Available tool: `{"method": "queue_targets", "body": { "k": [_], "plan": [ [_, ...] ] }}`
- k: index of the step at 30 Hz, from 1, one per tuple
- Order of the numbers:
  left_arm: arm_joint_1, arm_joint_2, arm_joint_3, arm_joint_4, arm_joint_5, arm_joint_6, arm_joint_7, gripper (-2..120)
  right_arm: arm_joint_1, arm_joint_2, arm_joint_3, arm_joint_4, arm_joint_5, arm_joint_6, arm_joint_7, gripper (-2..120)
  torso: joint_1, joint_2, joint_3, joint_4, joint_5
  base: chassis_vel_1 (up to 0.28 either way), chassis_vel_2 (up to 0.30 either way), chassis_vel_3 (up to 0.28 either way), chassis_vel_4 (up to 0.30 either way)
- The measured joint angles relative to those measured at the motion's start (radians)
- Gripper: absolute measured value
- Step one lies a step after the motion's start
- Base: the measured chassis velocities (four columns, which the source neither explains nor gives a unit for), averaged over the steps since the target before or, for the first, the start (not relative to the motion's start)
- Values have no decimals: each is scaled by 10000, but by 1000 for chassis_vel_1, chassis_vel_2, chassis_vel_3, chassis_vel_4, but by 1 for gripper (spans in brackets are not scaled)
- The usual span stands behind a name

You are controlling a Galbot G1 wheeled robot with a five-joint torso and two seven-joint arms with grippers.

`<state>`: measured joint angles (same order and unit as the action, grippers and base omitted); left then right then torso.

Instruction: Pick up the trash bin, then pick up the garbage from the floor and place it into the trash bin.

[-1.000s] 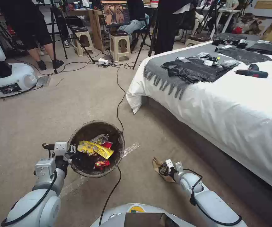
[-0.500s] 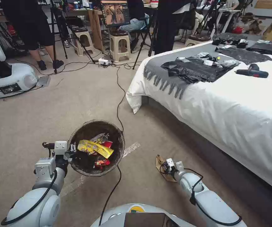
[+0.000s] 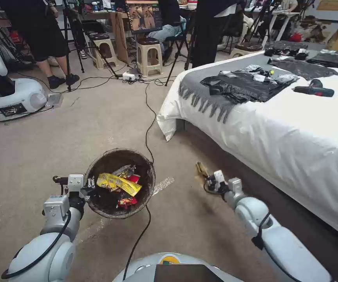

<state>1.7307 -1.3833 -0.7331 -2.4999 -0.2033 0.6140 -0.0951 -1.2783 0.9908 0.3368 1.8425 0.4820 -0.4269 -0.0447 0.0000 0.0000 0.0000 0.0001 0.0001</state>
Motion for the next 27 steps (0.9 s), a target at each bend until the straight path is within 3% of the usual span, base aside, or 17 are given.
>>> {"method": "queue_targets", "body": {
  "k": [12, 21, 27],
  "plan": [
    [-46, 57, 3, 0, -50, 31, 0, 3, 406, -453, 657, 3055, 1072, -825, 23, 0, 0, 0, 0, -2, -2, 0, 0, 0, 0],
    [-75, 53, 61, 0, -37, 39, 6, 3, 2635, -673, -623, 4255, 2651, -1698, -19, 0, 0, 0, 0, -1, -2, 0, 0, 0, 0],
    [-100, 7, 119, 0, 6, 40, 12, 3, 4440, -533, -2345, 4286, 3197, -2049, -212, 0, 0, 0, 0, 0, -2, 0, 0, 0, 0]
  ]
}}
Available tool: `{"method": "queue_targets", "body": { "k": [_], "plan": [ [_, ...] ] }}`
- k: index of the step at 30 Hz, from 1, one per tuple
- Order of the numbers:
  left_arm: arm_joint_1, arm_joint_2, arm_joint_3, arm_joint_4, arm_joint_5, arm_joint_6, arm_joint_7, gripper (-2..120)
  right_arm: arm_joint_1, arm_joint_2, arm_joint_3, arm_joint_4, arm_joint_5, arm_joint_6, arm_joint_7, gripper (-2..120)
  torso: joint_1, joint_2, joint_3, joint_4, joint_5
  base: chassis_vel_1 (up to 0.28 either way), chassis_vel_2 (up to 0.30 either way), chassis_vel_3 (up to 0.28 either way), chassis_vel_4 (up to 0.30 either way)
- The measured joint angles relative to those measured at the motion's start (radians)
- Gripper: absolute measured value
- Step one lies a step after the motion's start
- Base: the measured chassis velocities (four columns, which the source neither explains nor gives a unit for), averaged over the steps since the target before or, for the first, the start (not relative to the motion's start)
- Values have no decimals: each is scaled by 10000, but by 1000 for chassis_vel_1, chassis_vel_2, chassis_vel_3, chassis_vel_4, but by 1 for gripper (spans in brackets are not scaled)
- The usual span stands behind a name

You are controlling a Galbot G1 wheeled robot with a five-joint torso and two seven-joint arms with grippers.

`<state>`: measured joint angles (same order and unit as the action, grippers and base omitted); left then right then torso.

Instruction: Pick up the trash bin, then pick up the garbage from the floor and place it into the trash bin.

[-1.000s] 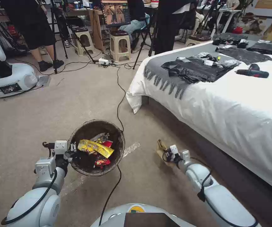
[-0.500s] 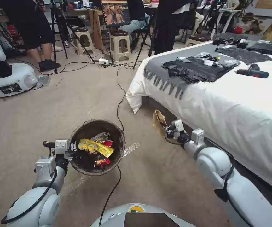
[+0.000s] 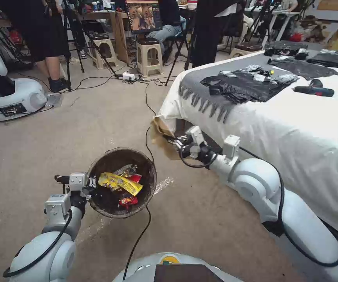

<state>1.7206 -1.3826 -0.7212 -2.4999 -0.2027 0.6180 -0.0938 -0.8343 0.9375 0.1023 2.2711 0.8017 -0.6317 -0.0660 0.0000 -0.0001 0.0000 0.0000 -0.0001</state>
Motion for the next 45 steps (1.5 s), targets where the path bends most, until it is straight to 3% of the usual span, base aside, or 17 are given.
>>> {"method": "queue_targets", "body": {
  "k": [16, 34, 36, 45],
  "plan": [
    [-25, -20, 16, 0, 7, 6, 3, 3, 2594, 466, -3369, -273, 585, -315, 446, 0, 0, 0, 0, -1, -1, 0, 0, 0, 0],
    [-63, -95, 46, 0, 19, 16, 3, 3, 2590, 774, -4715, -944, 185, -452, 874, -1, 0, 0, 0, 0, 0, 0, 0, 0, 0],
    [-76, -94, 46, 0, 18, 17, 4, 3, 2569, 781, -4769, -949, 128, -462, 895, 3, 0, 0, 0, -1, 0, 0, 0, 0, 0],
    [-158, -85, 49, 0, -16, 37, 12, 3, 2492, 930, -4930, -1138, -156, -467, 1113, 37, 0, 0, 0, 0, 1, 0, 0, 0, 0]
  ]
}}
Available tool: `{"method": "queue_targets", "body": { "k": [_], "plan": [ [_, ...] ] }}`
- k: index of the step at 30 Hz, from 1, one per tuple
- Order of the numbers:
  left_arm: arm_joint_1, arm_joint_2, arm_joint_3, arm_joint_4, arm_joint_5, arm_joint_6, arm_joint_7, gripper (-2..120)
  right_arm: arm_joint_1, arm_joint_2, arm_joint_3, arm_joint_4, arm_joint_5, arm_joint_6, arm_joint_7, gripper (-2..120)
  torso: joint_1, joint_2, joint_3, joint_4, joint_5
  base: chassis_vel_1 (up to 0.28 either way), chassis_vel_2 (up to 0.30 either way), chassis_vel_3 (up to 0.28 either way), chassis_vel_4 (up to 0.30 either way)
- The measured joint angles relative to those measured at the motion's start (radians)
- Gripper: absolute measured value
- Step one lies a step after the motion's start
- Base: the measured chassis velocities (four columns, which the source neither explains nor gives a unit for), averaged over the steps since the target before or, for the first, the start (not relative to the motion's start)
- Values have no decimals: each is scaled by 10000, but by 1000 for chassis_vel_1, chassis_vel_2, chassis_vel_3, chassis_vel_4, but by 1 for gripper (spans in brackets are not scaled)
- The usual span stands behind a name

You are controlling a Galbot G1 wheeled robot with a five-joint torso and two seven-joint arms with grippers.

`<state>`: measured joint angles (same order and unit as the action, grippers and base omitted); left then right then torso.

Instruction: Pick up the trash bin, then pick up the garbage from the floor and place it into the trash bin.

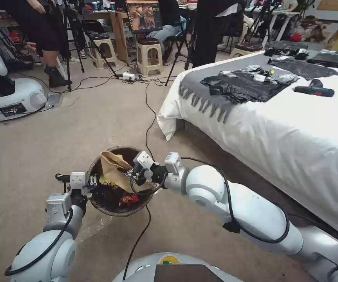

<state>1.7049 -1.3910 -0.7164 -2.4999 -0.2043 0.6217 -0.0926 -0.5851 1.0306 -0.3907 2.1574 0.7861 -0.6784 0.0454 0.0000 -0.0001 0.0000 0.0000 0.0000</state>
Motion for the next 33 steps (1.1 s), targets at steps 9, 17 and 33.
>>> {"method": "queue_targets", "body": {
  "k": [9, 17, 33],
  "plan": [
    [-22, 1, -18, 0, -16, 8, 5, 3, 0, 28, 48, -14, -43, 29, 55, 67, 0, 0, 0, 0, 0, 0, 0, 0, 0],
    [-30, -25, -23, 0, -15, 10, 9, 3, -37, -53, 418, 215, -27, 78, 93, 97, 0, 0, 0, 0, 1, 0, 0, 0, 0],
    [41, -31, -79, 0, -25, 10, 7, 3, -2051, -995, 3576, 1550, 61, 838, 861, 100, 0, 0, 0, -1, 3, 0, 0, 0, 0]
  ]
}}
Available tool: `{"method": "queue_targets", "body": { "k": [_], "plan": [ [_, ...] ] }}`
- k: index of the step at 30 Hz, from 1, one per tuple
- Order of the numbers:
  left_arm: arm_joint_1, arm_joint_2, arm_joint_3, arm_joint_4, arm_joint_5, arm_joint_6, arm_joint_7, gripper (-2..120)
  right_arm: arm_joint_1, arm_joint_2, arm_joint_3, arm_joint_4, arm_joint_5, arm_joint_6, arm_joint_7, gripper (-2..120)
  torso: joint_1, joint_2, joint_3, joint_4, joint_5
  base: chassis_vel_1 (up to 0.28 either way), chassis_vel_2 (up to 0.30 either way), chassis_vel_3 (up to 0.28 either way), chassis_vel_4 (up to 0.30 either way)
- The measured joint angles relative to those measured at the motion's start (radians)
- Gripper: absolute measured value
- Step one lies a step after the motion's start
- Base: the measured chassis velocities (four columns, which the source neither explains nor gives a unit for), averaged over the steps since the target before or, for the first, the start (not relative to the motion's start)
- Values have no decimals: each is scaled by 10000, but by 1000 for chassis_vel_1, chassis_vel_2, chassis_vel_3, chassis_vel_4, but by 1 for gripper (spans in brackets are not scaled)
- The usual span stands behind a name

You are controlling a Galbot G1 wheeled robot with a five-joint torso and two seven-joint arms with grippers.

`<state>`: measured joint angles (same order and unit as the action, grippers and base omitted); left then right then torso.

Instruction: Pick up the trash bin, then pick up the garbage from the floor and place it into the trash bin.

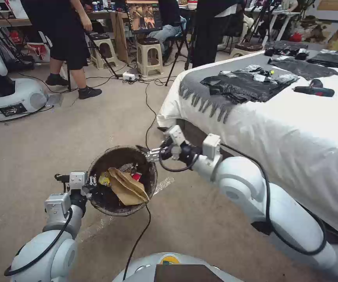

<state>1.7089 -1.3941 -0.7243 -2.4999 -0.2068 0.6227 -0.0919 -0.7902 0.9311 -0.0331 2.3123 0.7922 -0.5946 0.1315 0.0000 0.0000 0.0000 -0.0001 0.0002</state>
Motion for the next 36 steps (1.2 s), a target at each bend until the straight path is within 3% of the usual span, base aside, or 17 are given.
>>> {"method": "queue_targets", "body": {
  "k": [4, 9, 10, 15, 18, 26, 36],
  "plan": [
    [33, 30, -41, 0, -85, 0, -4, 3, -1288, 0, 851, 82, -663, 581, 265, 100, 0, 0, 0, 3, 0, 0, 0, 0, 0],
    [101, 29, -68, 0, -137, 2, -15, 3, -4063, 577, 3307, 88, -2925, 2086, -993, 100, 0, 0, 0, 0, 2, 0, 0, 0, 0],
    [101, 29, -68, 0, -137, 2, -15, 3, -4063, 577, 3307, 88, -2925, 2086, -993, 100, 0, 0, 0, 0, 2, 0, 0, 0, 0],
    [78, 90, -41, 0, -129, -5, -15, 3, -6017, 1685, 4550, 89, -4115, 3013, -1002, 100, 0, 0, -1, -1, 0, 0, 0, 0, 0],
    [167, 125, -15, 0, -111, -17, -8, 3, -7218, 2699, 5286, 38, -5276, 4060, -803, 100, 0, 1, -1, 3, 0, 0, 0, 0, 0],
    [215, 239, 35, 0, -13, -84, 80, 3, -9605, 3885, 6970, -1, -5803, 5997, -913, 100, 0, 1, -1, -1, -3, 0, 0, 0, 0],
    [198, 262, 50, 0, 51, -65, 85, 3, -10645, 4471, 8006, -144, -6157, 7227, -1118, 100, 0, 1, -1, 1, -2, 0, 0, 0, 0]
  ]
}}
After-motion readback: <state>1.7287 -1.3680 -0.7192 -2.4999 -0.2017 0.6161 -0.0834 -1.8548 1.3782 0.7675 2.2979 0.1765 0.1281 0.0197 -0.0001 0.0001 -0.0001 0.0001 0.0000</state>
